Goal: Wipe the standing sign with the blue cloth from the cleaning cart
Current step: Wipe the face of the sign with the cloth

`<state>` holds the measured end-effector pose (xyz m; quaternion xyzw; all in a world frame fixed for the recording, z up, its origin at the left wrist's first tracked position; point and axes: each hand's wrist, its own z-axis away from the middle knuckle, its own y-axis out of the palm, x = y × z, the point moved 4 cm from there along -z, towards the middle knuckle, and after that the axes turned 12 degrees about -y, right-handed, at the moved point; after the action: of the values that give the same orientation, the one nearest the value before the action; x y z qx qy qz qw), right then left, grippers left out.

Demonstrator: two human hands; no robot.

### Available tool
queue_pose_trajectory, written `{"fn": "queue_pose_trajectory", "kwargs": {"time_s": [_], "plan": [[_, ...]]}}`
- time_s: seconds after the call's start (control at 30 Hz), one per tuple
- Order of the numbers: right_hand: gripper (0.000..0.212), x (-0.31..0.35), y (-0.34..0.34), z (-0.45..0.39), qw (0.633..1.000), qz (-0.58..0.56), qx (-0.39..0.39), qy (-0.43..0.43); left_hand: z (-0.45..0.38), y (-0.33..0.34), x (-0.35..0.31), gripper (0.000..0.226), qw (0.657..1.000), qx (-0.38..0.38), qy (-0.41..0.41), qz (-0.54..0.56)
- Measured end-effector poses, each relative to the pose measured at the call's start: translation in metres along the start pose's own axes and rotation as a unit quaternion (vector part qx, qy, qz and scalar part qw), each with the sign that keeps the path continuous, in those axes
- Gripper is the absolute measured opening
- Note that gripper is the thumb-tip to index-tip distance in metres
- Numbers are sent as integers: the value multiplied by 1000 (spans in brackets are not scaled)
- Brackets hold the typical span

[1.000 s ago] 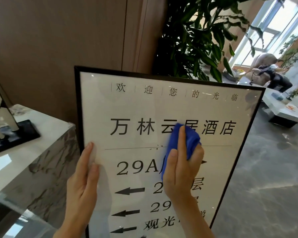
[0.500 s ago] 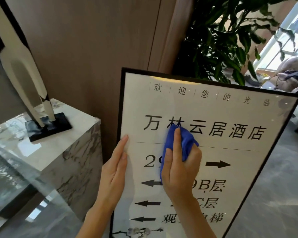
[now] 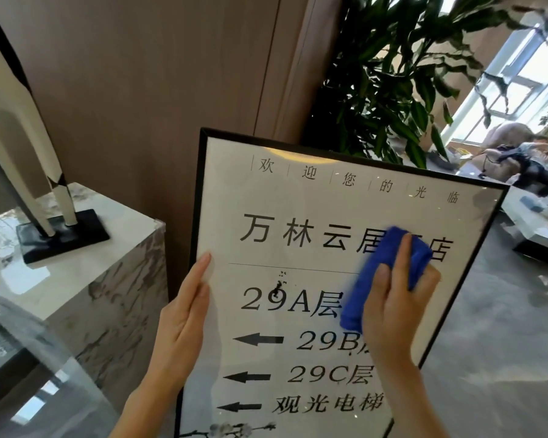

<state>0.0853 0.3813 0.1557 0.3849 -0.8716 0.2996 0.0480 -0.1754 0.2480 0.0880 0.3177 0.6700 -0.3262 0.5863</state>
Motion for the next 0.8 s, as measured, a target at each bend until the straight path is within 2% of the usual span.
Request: {"fn": "queue_pose_trajectory", "kwargs": {"time_s": [0.2, 0.33, 0.57, 0.7, 0.8], "plan": [[55, -67, -37, -9, 997, -20, -37, 63, -1, 1, 7, 41, 998, -44, 9, -47], [56, -85, -46, 1, 993, -35, -50, 99, -4, 2, 10, 39, 993, -71, 31, -86], [51, -57, -23, 8, 989, -19, -118, 83, -5, -1, 8, 37, 981, -115, 72, -138], [46, -35, -11, 11, 990, -1, -124, 66, -3, 5, 6, 42, 971, -135, 102, -166], [43, -9, 3, 10, 992, 25, -122, 20, -3, 2, 10, 42, 969, -139, 123, -164]]}}
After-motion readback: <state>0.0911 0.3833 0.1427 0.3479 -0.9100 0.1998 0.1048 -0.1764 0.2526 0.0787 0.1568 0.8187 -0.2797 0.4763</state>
